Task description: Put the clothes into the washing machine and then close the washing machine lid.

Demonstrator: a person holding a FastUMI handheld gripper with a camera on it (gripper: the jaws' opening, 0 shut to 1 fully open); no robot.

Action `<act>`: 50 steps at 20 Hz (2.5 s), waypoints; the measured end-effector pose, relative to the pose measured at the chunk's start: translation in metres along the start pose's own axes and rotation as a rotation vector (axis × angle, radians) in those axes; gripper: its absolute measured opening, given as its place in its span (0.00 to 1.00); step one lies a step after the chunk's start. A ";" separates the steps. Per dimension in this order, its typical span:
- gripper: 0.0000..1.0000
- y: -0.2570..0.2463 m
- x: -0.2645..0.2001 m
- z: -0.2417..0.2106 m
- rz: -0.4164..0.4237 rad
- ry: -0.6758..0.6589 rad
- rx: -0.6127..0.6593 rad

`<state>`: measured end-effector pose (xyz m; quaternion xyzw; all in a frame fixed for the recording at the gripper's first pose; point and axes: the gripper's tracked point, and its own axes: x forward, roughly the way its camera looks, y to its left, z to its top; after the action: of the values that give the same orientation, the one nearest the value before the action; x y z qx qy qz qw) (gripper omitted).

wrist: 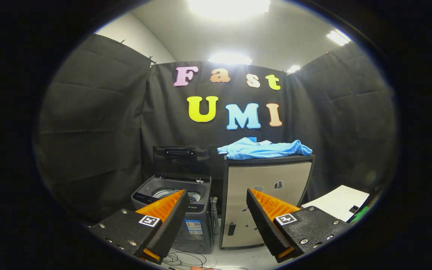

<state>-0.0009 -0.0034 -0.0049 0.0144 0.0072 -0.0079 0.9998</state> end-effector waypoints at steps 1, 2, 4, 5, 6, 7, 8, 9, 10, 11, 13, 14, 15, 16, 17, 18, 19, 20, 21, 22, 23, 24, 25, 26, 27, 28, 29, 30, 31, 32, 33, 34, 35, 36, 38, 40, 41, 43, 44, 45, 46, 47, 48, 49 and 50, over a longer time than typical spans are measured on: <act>0.96 0.000 0.000 -0.001 -0.001 0.003 0.000; 0.96 0.000 -0.001 -0.002 -0.002 0.005 -0.002; 0.96 0.001 -0.002 -0.004 0.000 0.010 -0.003; 0.96 0.002 -0.003 -0.003 0.002 0.010 -0.003; 0.96 0.003 -0.003 -0.003 0.004 0.009 -0.001; 0.96 0.004 -0.003 -0.003 0.005 0.009 -0.002; 0.96 0.004 -0.004 -0.004 0.005 0.010 -0.003; 0.96 0.004 -0.004 -0.004 0.006 0.011 -0.004; 0.96 0.005 -0.005 -0.005 0.007 0.013 -0.005; 0.96 0.005 -0.005 -0.005 0.007 0.014 -0.005; 0.96 0.004 -0.006 -0.005 0.005 0.022 -0.006; 0.96 0.004 -0.007 -0.006 0.002 0.027 -0.008; 0.96 0.003 -0.007 -0.005 0.000 0.029 -0.009; 0.96 0.003 -0.008 -0.004 -0.002 0.030 -0.008; 0.96 0.003 -0.008 -0.002 -0.003 0.031 -0.006; 0.96 0.003 -0.008 -0.001 -0.003 0.032 -0.004; 0.96 0.003 -0.007 0.003 -0.003 0.032 -0.002; 0.95 0.002 -0.005 0.007 -0.006 0.036 -0.004; 0.96 0.000 -0.002 0.011 -0.013 0.044 -0.014; 0.96 -0.002 0.003 0.015 -0.018 0.050 -0.027; 0.96 -0.004 0.008 0.022 -0.031 0.056 -0.040; 0.96 -0.008 0.015 0.030 -0.043 0.059 -0.046; 0.96 -0.010 0.023 0.040 -0.057 0.062 -0.055; 0.96 -0.015 0.035 0.051 -0.083 0.061 -0.070; 0.96 -0.020 0.047 0.065 -0.102 0.060 -0.088; 0.96 -0.021 0.061 0.075 -0.116 0.063 -0.102; 0.96 -0.024 0.076 0.085 -0.130 0.077 -0.117; 0.96 -0.032 0.090 0.097 -0.154 0.078 -0.142; 0.96 -0.040 0.102 0.116 -0.182 0.073 -0.168; 0.94 -0.048 0.115 0.130 -0.203 0.068 -0.185; 0.94 -0.052 0.130 0.138 -0.210 0.077 -0.184; 0.93 -0.055 0.146 0.143 -0.210 0.091 -0.169; 0.93 -0.058 0.161 0.149 -0.211 0.097 -0.152; 0.93 -0.067 0.177 0.157 -0.217 0.102 -0.136; 0.93 -0.085 0.205 0.165 -0.231 0.115 -0.118; 0.93 -0.105 0.229 0.164 -0.241 0.152 -0.116; 0.93 -0.113 0.239 0.169 -0.243 0.150 -0.117; 0.93 -0.135 0.261 0.176 -0.255 0.154 -0.102; 0.93 -0.145 0.274 0.170 -0.260 0.170 -0.093; 0.93 -0.156 0.285 0.164 -0.267 0.194 -0.094; 0.93 -0.166 0.295 0.158 -0.271 0.218 -0.100; 0.93 -0.175 0.304 0.152 -0.270 0.241 -0.098; 0.93 -0.182 0.314 0.146 -0.268 0.261 -0.085; 0.93 -0.189 0.324 0.140 -0.267 0.272 -0.062; 0.93 -0.194 0.335 0.131 -0.263 0.286 -0.037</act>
<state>0.3324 -0.2066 0.1160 -0.0040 0.1513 -0.1362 0.9791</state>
